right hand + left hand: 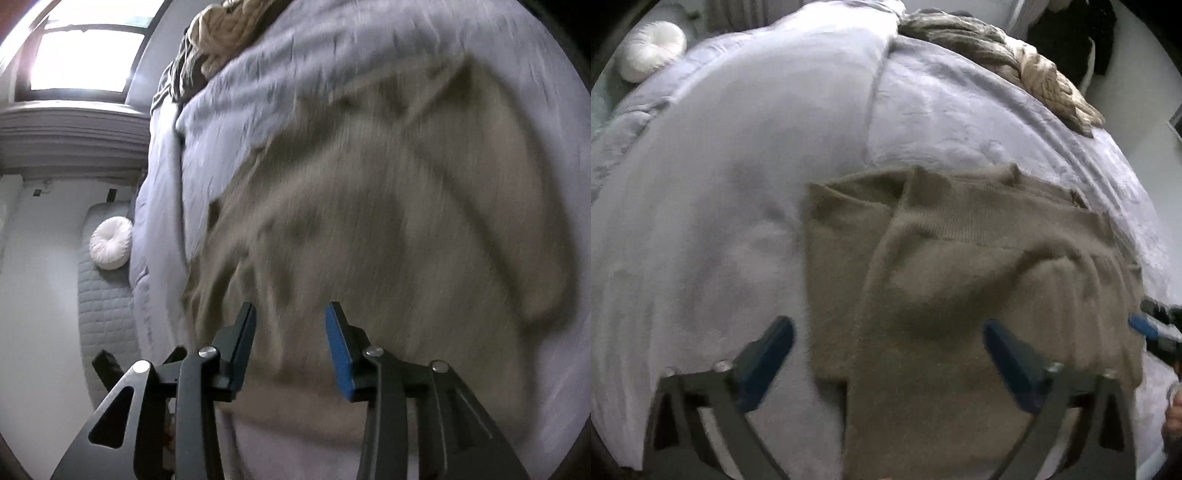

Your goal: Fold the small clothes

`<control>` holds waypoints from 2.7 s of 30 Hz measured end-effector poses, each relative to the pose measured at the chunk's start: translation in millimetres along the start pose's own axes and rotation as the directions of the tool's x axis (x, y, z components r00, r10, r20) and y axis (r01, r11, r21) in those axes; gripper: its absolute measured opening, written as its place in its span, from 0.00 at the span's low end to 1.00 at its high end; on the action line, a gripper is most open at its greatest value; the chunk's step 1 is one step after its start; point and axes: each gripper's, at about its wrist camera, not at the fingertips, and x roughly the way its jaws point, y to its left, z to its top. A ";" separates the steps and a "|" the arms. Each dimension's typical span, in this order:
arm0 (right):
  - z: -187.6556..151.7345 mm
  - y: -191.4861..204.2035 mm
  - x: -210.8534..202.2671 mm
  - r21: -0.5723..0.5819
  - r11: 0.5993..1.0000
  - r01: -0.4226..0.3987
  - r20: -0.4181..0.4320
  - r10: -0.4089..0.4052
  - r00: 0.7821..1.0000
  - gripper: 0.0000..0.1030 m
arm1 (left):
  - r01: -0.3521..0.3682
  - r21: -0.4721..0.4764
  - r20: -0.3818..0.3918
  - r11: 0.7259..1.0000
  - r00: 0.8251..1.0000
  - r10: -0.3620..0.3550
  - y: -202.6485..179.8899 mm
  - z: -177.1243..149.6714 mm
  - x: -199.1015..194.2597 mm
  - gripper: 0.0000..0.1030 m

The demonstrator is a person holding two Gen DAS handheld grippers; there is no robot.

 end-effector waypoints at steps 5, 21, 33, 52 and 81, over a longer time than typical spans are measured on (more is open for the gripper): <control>-40.1 -1.3 12.0 0.024 1.000 0.007 -0.060 -0.006 0.998 0.51 | 0.015 -0.026 -0.062 1.000 0.998 -0.016 7.7 -18.2 -0.6 0.99; -58.6 -86.9 -42.3 0.361 0.932 0.038 0.138 -0.094 0.986 0.09 | 0.141 -0.060 -0.268 0.988 0.951 -0.152 20.2 -54.6 25.9 0.08; -47.8 -87.9 -46.9 0.239 0.938 0.253 0.056 -0.273 0.960 0.08 | 0.119 0.019 -0.278 0.993 0.954 -0.109 25.5 -79.0 26.5 0.07; -53.7 6.7 -39.6 -0.102 0.941 0.323 0.102 -0.313 0.944 0.08 | 0.110 0.014 -0.090 0.994 0.990 -0.109 7.4 -11.8 -5.7 0.08; -53.6 -4.2 -4.4 -0.092 0.928 0.362 0.020 -0.362 0.932 0.09 | 0.053 0.011 -0.168 0.999 0.985 -0.050 -4.2 -15.8 37.2 0.08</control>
